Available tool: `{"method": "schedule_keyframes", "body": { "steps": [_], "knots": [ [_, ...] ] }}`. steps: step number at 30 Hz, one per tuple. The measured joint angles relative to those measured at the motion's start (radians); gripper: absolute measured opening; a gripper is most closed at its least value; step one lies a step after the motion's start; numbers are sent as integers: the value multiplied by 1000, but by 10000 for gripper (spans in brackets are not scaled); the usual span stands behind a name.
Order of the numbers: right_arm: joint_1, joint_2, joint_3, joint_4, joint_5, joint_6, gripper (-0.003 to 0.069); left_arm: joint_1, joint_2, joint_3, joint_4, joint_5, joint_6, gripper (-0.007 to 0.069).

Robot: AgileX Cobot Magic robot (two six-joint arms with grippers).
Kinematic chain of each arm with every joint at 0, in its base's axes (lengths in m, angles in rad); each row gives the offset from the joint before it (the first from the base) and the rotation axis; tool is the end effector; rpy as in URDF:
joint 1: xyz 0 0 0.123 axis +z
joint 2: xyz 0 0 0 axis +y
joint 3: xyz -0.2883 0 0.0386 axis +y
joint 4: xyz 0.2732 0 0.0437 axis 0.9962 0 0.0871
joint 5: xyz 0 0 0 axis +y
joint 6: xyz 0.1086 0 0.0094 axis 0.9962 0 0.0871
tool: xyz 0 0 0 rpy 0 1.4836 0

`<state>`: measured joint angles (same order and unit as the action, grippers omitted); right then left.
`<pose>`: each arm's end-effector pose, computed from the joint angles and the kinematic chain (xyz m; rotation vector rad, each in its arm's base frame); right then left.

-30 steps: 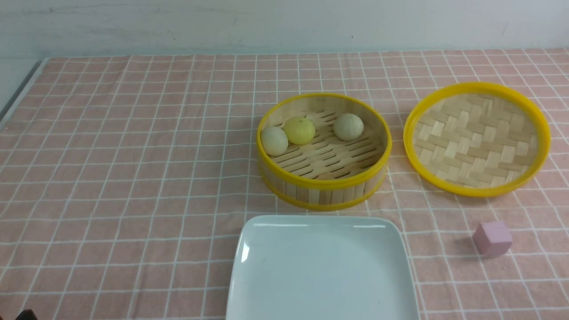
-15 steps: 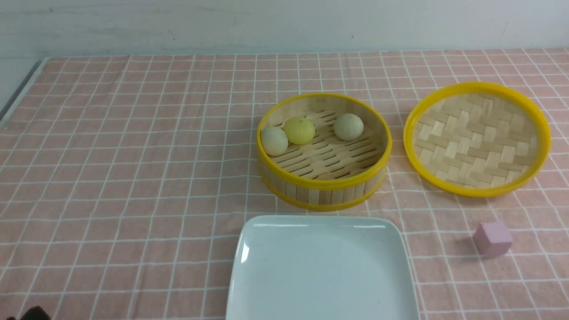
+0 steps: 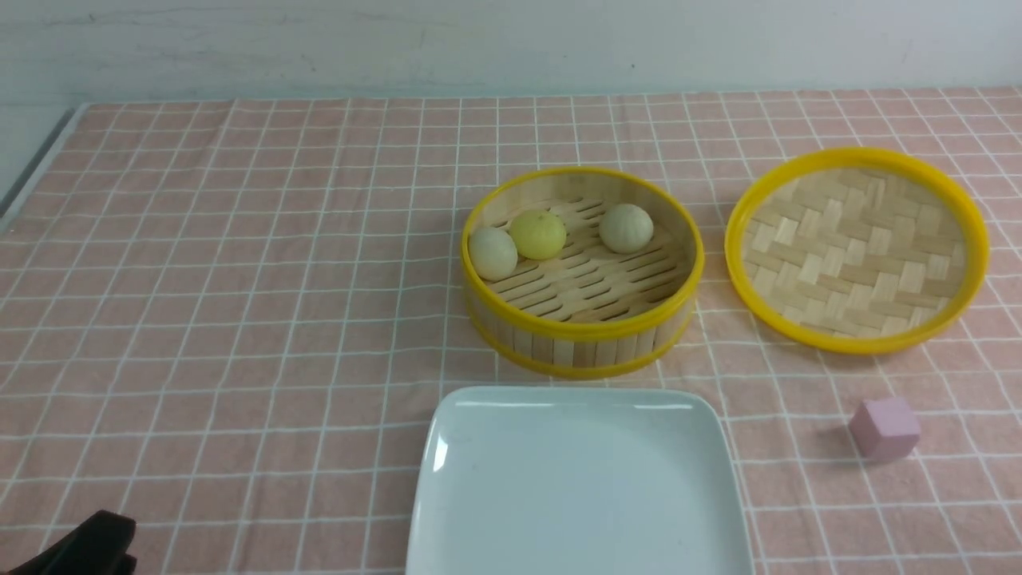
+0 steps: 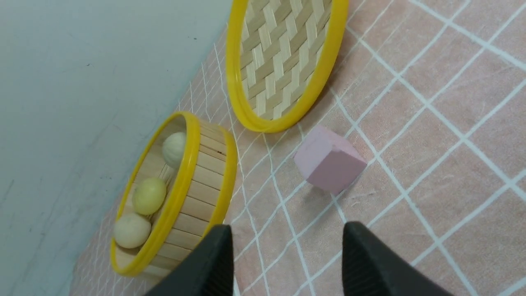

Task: Put the steamed buns into the plate on the pink tablecloth.
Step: 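Reach toward a bun in the bamboo steamer with the right gripper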

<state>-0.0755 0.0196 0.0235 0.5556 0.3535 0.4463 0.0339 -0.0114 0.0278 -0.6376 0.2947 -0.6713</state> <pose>0.0921 0.0130 0.1715 0.8336 1.7086 0.7905 0.0916 -0.0158 0.1795 -1.0315 1.5488 -1.0503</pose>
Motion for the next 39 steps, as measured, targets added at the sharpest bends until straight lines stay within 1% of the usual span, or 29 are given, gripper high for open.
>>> {"method": "schedule_keyframes", "body": {
  "steps": [3, 4, 6, 7, 9, 10, 11, 12, 13, 14, 16, 17, 19, 20, 22, 23, 25, 26, 27, 28, 29, 30, 33, 34, 39],
  "knots": [
    [0, 0, 0, 0, 0, 0, 369, 0, 0, 0, 0, -11, 5, 283],
    [0, 0, 0, 11, 0, 0, 360, 0, 0, 0, -2, -14, 16, 267],
    [0, 0, -7, 37, 4, -11, 316, 0, 0, -10, -6, -7, 52, 218],
    [0, 0, -21, 39, 10, -29, 284, 0, 0, -26, -6, 5, 81, 184],
    [0, 7, -99, 33, 11, -114, 166, 0, 0, -111, -5, 35, 168, 103],
    [0, 21, -169, 15, 7, -189, 80, 0, 0, -180, 4, 48, 222, 62],
    [0, 48, -223, -6, 7, -242, 38, 0, 10, -231, 17, 60, 278, 34],
    [0, 87, -293, -38, 18, -305, 4, 0, 27, -282, 34, 80, 320, 20],
    [0, 87, -308, -45, 21, -318, 1, 0, 33, -295, 39, 86, 329, 17],
    [0, 173, -424, -108, 86, -396, -8, 0, 104, -406, 97, 173, 397, 3],
    [0, 315, -546, -187, 220, -446, -9, 0, 205, -502, 171, 316, 431, 1],
    [0, 378, -593, -231, 295, -453, -9, 0, 255, -537, 206, 393, 439, 1],
    [0, 528, -684, -297, 494, -446, -9, 0, 374, -604, 281, 581, 449, 1],
    [0, 644, -714, -322, 583, -440, -9, 0, 465, -629, 329, 674, 453, 1],
    [4, 786, -749, -316, 698, -439, -9, 0, 568, -649, 364, 758, 470, 1],
    [14, 860, -758, -286, 719, -467, -9, 0, 615, -654, 369, 777, 488, 1],
    [52, 985, -774, -196, 721, -580, -6, 0, 683, -659, 360, 778, 533, 1],
    [58, 998, -774, -184, 721, -580, -6, 0, 689, -659, 358, 778, 538, 1],
    [103, 1090, -799, -103, 709, -682, 1, 0, 725, -660, 336, 763, 578, 1],
    [117, 1117, -808, -83, 705, -703, 3, 0, 733, -661, 328, 756, 588, 1],
    [187, 1250, -869, -25, 688, -766, 18, 0, 762, -661, 293, 741, 626, 1],
    [225, 1303, -906, -16, 680, -779, 26, 0, 772, -661, 276, 731, 637, 1],
    [306, 1477, -1065, -52, 663, -774, 68, 0, 786, -661, 254, 714, 647, 1],
    [344, 1557, -1171, -100, 662, -738, 97, 0, 791, -661, 252, 709, 648, 1],
    [425, 1830, -1548, -277, 736, -571, 196, 0, 791, -661, 252, 699, 648, 1]
  ]
}}
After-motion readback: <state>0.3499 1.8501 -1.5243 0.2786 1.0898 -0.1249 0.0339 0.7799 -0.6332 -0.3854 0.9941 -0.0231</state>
